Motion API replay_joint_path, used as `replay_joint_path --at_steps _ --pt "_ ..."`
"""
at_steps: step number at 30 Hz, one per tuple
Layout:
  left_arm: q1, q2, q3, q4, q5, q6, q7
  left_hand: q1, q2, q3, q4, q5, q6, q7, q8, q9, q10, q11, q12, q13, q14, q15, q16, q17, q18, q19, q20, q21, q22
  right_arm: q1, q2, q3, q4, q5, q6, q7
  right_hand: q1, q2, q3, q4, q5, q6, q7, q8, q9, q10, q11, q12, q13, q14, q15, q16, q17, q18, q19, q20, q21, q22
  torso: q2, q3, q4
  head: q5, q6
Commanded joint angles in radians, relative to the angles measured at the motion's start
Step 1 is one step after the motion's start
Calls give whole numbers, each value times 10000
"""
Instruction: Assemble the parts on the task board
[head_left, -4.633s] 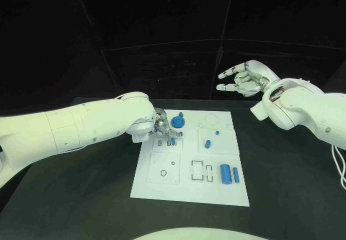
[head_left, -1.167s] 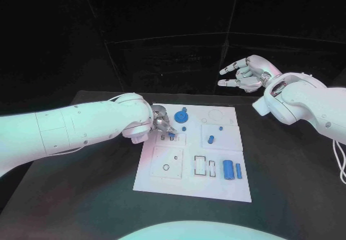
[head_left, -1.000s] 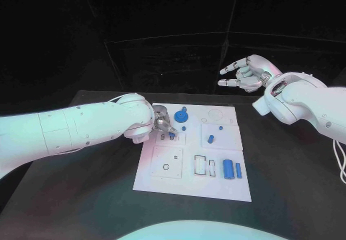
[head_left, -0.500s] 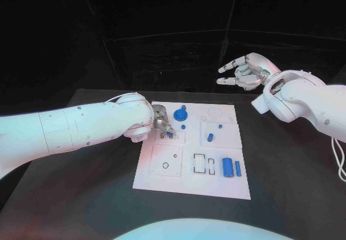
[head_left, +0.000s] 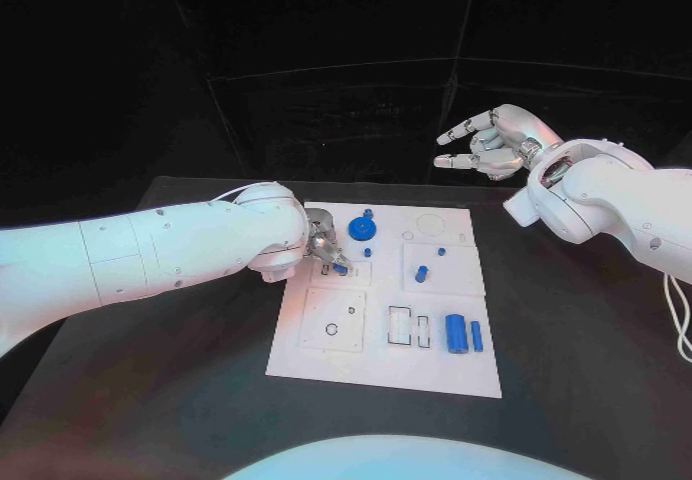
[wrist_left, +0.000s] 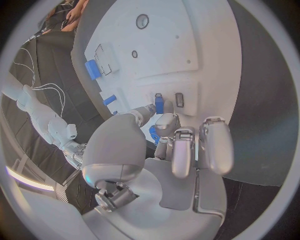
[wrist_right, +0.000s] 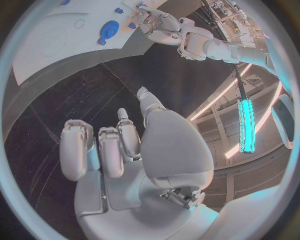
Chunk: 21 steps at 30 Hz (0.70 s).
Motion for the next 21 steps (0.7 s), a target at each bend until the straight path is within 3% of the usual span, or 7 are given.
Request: replay_joint_path --at_steps 1,21 --pt "-22 -16 -27 19 -129 470 -165 83 -6 1760 -1683 33 -51 -3 68 22 66 -14 70 27 1039 -11 30 2634 -108 47 1 53 38 26 8 8 -4 -13 84 118 5 66 -51 -12 57 -91 -11 29 -17 -43 -6 -31 -8 885 86 -29 2009 33 -31 63 -48 -8 5 0 0 -19 -10" --pt "-23 20 -26 -19 -128 733 -231 -28 -36 1804 -1654 49 -16 -13 103 53 93 -17 72 21 1039 -12 30 2634 -112 55 -2 62 56 25 44 8 -5 -13 119 135 -7 86 -72 5 64 -95 -10 35 -17 -50 -5 -39 -20 884 87 -33 2003 34 -33 64 -51 -13 7 4 -13 -45 -56"
